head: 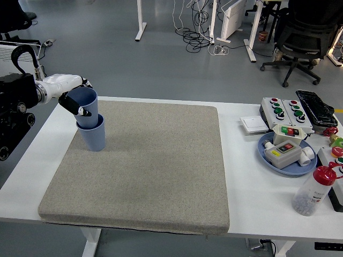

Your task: Push cup pick cup insert cup

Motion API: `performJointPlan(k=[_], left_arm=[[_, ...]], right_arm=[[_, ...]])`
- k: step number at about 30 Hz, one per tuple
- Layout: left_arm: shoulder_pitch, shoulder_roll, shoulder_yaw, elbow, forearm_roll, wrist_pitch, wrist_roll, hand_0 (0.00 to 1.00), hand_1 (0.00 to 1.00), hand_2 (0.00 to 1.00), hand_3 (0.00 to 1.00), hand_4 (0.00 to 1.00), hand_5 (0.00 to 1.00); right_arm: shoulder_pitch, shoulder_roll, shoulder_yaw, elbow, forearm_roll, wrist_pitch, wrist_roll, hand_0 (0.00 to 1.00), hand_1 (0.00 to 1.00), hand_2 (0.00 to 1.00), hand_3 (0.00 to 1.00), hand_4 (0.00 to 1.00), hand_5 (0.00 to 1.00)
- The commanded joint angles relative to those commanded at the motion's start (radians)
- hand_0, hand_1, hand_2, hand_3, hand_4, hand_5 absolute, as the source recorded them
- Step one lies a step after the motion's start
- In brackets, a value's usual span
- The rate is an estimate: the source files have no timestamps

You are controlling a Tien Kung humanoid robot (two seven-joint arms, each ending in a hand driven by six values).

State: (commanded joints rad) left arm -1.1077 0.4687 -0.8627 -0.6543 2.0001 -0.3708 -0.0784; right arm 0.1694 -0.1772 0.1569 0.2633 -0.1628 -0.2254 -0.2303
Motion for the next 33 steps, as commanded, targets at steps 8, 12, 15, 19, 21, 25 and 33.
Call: performJointPlan(k=[8, 12, 15, 19, 21, 25, 33], left_arm=[[0.008, -0.009, 0.027, 0.026, -0.022, 0.022, 0.02, 0.45, 0.663, 0.821, 0.782, 0.893, 0.483], [0.01, -0.013, 0.032, 0.033, -0.006, 0.033, 0.026, 0.634, 0.805, 0.957, 0.953, 0.929, 0.543], [0.013, -0.014, 0.035, 0.037, -0.002, 0.049, 0.026, 0.709, 0.847, 0.998, 0.985, 0.971, 0.58], [0.015, -0.018, 0.036, 0.044, 0.003, 0.068, 0.024, 0.709, 0.847, 0.998, 0.985, 0.971, 0.58], [0.018, -0.018, 0.035, 0.045, 0.002, 0.079, 0.022, 0.825, 0.914, 0.998, 0.998, 0.984, 0.581], [0.028, -0.015, 0.025, 0.041, -0.005, 0.098, 0.017, 0.825, 0.914, 0.998, 0.998, 0.984, 0.581], [0.129, 0.0, -0.121, -0.065, -0.152, 0.265, 0.053, 0.717, 0.789, 0.838, 0.853, 0.687, 0.873]], right_arm=[[0.003, -0.001, -0.003, 0.0, 0.003, 0.001, 0.001, 0.704, 0.642, 0.658, 0.588, 0.084, 0.463], [0.005, -0.001, -0.004, 0.0, 0.005, 0.001, 0.002, 0.704, 0.642, 0.658, 0.587, 0.084, 0.465], [0.004, -0.001, -0.006, 0.0, 0.009, 0.0, 0.003, 0.704, 0.642, 0.658, 0.587, 0.084, 0.463], [0.006, -0.002, -0.007, 0.0, 0.009, 0.0, 0.003, 0.704, 0.642, 0.658, 0.587, 0.084, 0.463], [0.006, -0.002, -0.007, 0.0, 0.01, 0.0, 0.003, 0.704, 0.642, 0.658, 0.587, 0.084, 0.463], [0.006, -0.002, -0.008, 0.0, 0.011, 0.0, 0.004, 0.704, 0.642, 0.658, 0.587, 0.084, 0.463], [0.006, -0.002, -0.013, -0.001, 0.02, 0.0, 0.008, 0.704, 0.641, 0.657, 0.587, 0.084, 0.463]])
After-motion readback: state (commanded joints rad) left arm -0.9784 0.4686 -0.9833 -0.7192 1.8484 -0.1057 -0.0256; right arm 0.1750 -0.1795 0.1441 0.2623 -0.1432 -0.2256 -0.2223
